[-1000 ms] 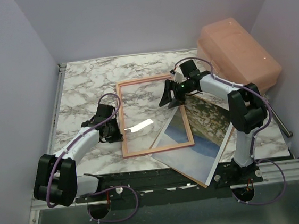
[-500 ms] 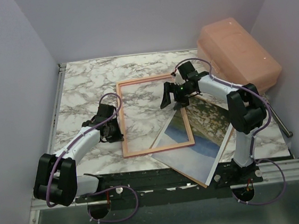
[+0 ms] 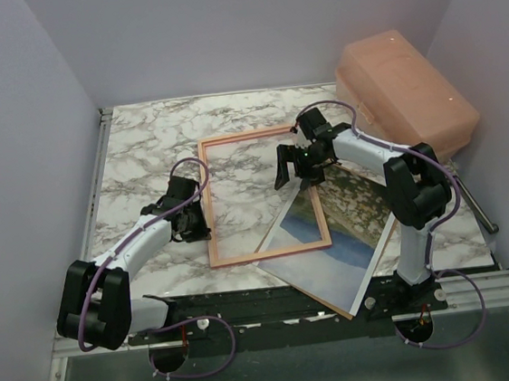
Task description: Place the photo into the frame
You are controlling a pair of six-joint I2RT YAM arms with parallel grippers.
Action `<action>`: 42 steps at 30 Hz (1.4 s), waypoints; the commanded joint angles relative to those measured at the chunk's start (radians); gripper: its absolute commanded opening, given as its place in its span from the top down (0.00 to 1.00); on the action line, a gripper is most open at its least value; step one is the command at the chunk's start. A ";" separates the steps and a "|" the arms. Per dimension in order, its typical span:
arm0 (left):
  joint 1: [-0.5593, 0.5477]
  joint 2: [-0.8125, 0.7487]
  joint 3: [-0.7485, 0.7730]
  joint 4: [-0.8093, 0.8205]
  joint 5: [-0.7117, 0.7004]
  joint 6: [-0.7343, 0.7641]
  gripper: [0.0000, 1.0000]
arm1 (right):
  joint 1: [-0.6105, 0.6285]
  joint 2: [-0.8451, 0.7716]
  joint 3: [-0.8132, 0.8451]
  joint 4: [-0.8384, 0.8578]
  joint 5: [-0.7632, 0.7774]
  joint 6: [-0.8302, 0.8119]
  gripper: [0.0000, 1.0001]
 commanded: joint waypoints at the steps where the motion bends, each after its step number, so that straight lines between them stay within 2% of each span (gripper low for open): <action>1: -0.016 0.033 -0.016 -0.020 -0.034 0.013 0.91 | 0.013 -0.048 0.017 -0.022 0.030 0.007 0.07; 6: -0.018 0.034 -0.015 -0.022 -0.036 0.013 0.91 | 0.012 -0.079 0.006 0.016 -0.011 0.013 0.07; 12: -0.019 0.036 -0.013 -0.022 -0.038 0.013 0.92 | 0.013 -0.126 -0.017 0.102 -0.203 0.032 0.18; 14: -0.021 0.035 -0.015 -0.022 -0.038 0.013 0.92 | 0.012 -0.141 -0.024 0.120 -0.239 0.050 0.28; 18: -0.021 0.035 -0.014 -0.024 -0.039 0.013 0.92 | 0.011 -0.166 -0.038 0.140 -0.280 0.087 0.58; 24: -0.022 0.036 -0.013 -0.024 -0.039 0.013 0.92 | 0.010 -0.183 -0.086 0.211 -0.348 0.129 0.81; 35: -0.023 0.037 -0.013 -0.024 -0.040 0.014 0.92 | 0.010 -0.163 -0.149 0.319 -0.451 0.186 0.92; 42: -0.025 0.037 -0.013 -0.023 -0.042 0.014 0.92 | 0.006 -0.190 -0.193 0.449 -0.555 0.261 0.98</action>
